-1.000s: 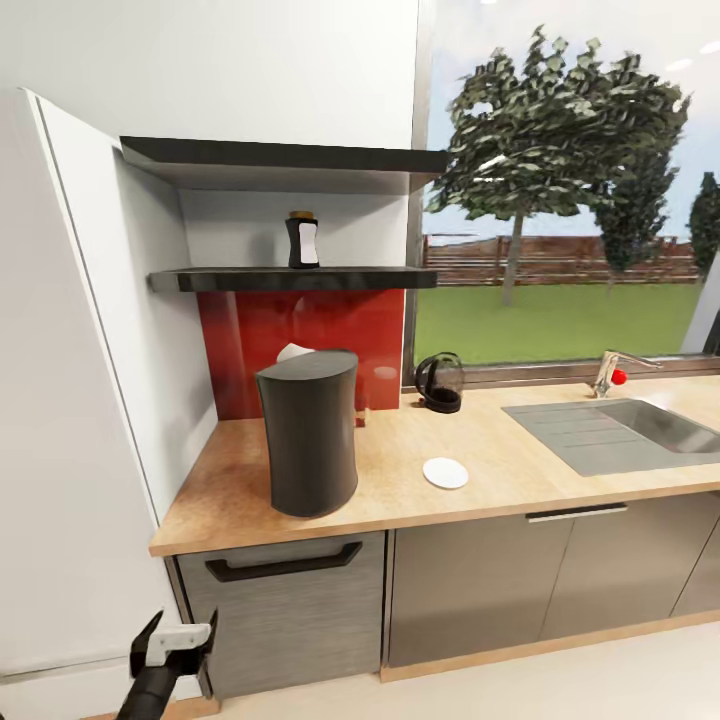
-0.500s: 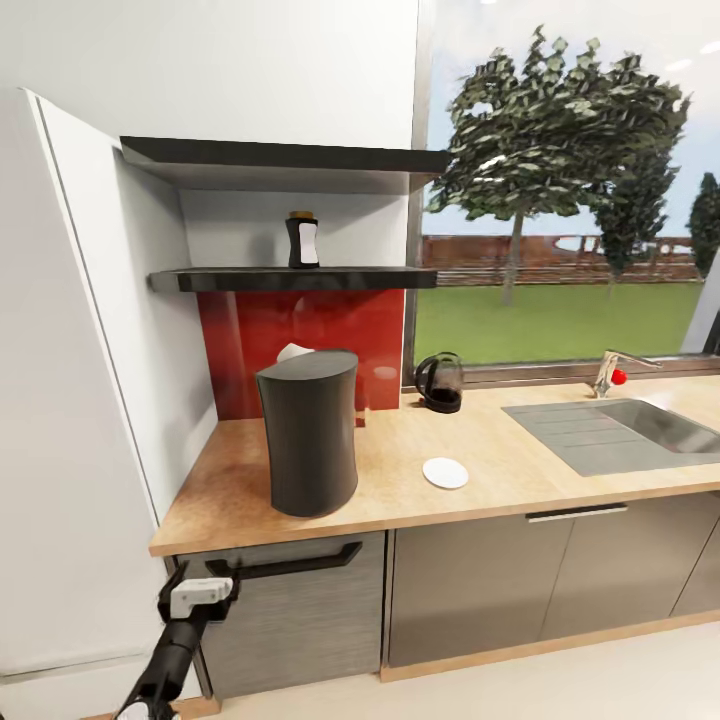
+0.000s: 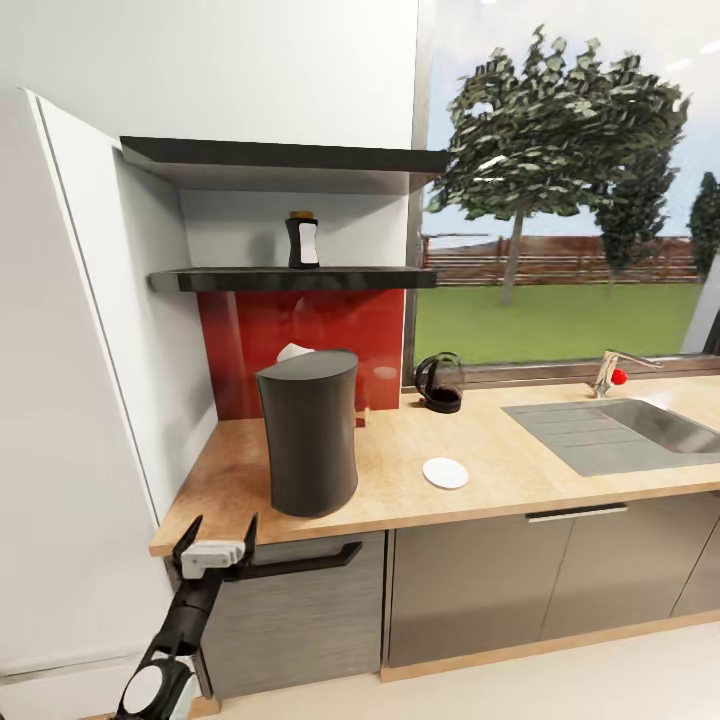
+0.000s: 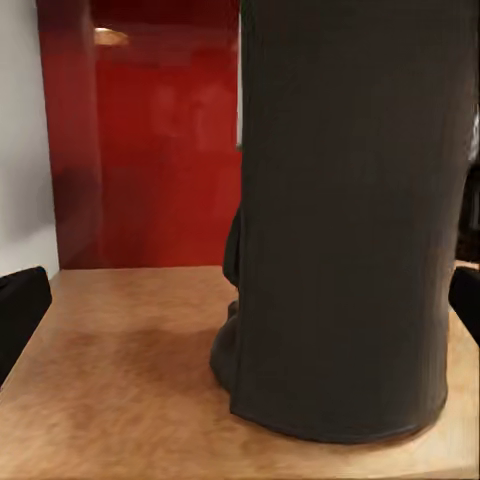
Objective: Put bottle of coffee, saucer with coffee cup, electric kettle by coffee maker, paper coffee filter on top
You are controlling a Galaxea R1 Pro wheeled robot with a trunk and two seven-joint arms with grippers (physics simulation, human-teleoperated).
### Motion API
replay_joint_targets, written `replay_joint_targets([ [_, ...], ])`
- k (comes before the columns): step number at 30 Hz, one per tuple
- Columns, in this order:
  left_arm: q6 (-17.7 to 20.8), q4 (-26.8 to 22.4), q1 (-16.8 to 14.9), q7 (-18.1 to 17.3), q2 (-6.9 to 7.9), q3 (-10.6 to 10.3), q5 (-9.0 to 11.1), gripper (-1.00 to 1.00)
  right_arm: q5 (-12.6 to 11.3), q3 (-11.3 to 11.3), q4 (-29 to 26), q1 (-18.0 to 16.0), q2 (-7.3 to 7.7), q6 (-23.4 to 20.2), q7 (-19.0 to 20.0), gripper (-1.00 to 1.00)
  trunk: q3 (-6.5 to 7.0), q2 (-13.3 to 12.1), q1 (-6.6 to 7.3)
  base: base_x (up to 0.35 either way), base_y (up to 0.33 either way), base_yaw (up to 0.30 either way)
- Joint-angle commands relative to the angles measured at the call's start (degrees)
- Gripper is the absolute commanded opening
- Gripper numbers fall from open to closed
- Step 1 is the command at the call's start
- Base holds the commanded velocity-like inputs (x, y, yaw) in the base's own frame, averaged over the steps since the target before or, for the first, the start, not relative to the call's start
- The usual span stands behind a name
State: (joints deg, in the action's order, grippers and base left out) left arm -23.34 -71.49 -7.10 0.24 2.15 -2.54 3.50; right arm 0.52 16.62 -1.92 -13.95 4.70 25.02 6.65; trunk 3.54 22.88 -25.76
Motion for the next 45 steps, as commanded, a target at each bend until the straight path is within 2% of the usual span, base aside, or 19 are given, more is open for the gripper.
replay_joint_targets([
  [1,1.5,-3.2,0.0,0.1,-0.02,-0.5,0.4,1.00,0.1,0.5,0.0,0.0,0.05,0.2,0.5,1.00,-0.02,0.0,-0.02,0.000,0.000,0.000],
  [2,3.6,-5.8,0.0,0.2,-0.18,-0.7,0.4,1.00,0.1,0.4,0.0,0.0,0.07,0.2,0.5,1.00,-0.02,0.0,-0.02,0.000,0.000,0.000],
  [3,9.7,-13.8,-1.4,0.3,-1.35,-0.8,0.4,1.00,0.1,0.3,0.0,0.0,0.06,0.2,0.5,1.00,-0.02,0.0,-0.02,0.000,0.000,0.000],
  [6,12.5,-16.3,-5.3,0.3,-2.91,-0.9,0.3,1.00,0.2,-0.9,0.1,0.0,0.05,0.2,0.5,1.00,-0.02,0.0,-0.02,0.000,0.000,0.000],
  [10,13.7,-14.9,-6.5,1.6,-4.19,-1.5,0.7,1.00,1.1,-2.2,0.2,0.3,0.30,-1.1,0.3,1.00,-0.01,0.0,-0.02,0.000,0.000,0.000],
  [12,14.4,-14.3,-7.2,2.2,-3.52,-0.8,0.5,1.00,0.5,-2.2,0.2,0.3,-0.09,-1.7,0.3,1.00,-0.01,0.0,-0.02,0.000,0.000,0.000],
  [16,13.1,-15.0,-5.8,0.9,-2.40,0.5,0.7,1.00,0.2,-1.1,0.2,0.3,0.26,-1.7,0.4,1.00,-0.01,0.0,-0.02,0.000,0.000,0.000],
  [22,12.7,-16.9,-3.9,-1.0,-2.46,2.4,0.3,1.00,0.1,-0.9,0.2,0.3,0.33,-1.0,0.4,1.00,-0.01,0.0,-0.02,0.000,0.000,0.000],
  [27,14.2,-18.5,-2.3,-1.2,-2.68,2.5,0.2,1.00,0.1,-1.0,0.2,0.3,0.32,-0.9,0.4,1.00,-0.01,0.0,-0.02,0.000,0.000,0.000],
  [37,17.4,-19.5,-5.6,-1.1,-2.97,2.0,0.3,1.00,0.1,-1.0,0.2,0.3,0.31,-0.9,0.3,1.00,-0.01,0.0,-0.02,0.000,0.000,0.000],
  [39,18.1,-19.5,-6.2,-1.1,-3.53,1.9,0.2,1.00,0.1,-1.0,0.2,0.3,0.31,-0.9,0.3,1.00,-0.01,0.0,-0.02,0.000,0.000,0.000],
  [40,34.1,-19.5,-27.9,-1.1,-3.73,1.9,0.1,1.00,0.1,-1.0,0.2,0.3,0.31,-0.9,0.3,1.00,-0.01,0.0,-0.02,0.000,0.000,0.000],
  [42,36.9,-19.4,-31.7,-1.1,-3.91,1.9,0.1,1.00,0.1,-1.0,0.2,0.3,0.31,-0.9,0.3,1.00,-0.01,0.0,-0.02,0.000,0.000,0.000],
  [45,38.1,-19.4,-36.0,-1.1,-4.01,1.9,0.1,1.00,0.1,-1.0,0.2,0.3,0.31,-0.9,0.3,1.00,-0.01,0.0,-0.02,0.000,0.000,0.000],
])
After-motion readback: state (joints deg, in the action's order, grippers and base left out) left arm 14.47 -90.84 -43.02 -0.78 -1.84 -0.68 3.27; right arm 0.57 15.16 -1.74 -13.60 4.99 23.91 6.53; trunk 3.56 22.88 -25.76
